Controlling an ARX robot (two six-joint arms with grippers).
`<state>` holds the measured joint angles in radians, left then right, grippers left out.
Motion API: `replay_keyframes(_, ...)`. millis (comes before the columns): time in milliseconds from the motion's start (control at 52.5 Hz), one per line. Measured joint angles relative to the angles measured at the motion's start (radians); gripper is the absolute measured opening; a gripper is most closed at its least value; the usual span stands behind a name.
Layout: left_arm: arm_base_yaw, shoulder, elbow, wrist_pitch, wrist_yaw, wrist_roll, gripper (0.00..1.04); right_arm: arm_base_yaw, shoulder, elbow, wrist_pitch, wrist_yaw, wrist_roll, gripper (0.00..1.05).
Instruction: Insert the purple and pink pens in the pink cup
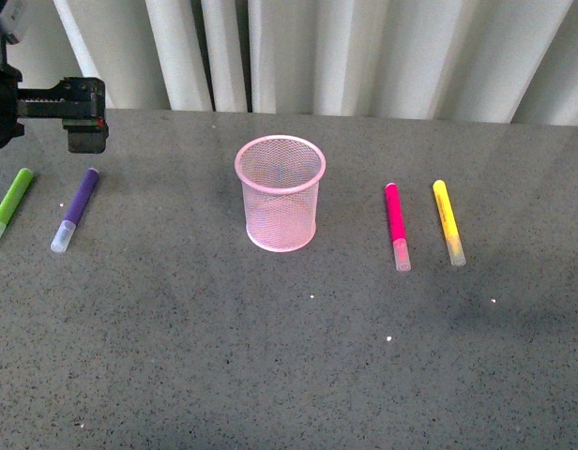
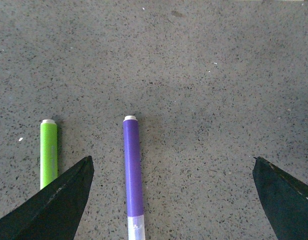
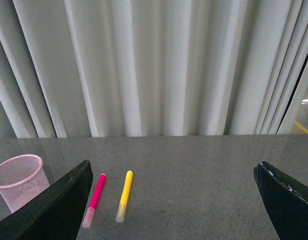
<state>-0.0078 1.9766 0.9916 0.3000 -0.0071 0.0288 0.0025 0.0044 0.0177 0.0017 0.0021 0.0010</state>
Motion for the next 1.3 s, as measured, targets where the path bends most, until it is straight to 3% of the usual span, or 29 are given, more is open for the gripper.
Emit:
replay_keyframes(495, 0.008, 0.216, 0.189, -0.091, -0.029, 0.017, 0.98, 0.0, 0.0, 0.0, 0.0, 0.0, 0.0, 0.98)
replay_keyframes(1295, 0.031, 0.34, 0.278, -0.106, -0.045, -0.001, 0.98, 0.0, 0.0, 0.0, 0.0, 0.0, 0.0, 0.98)
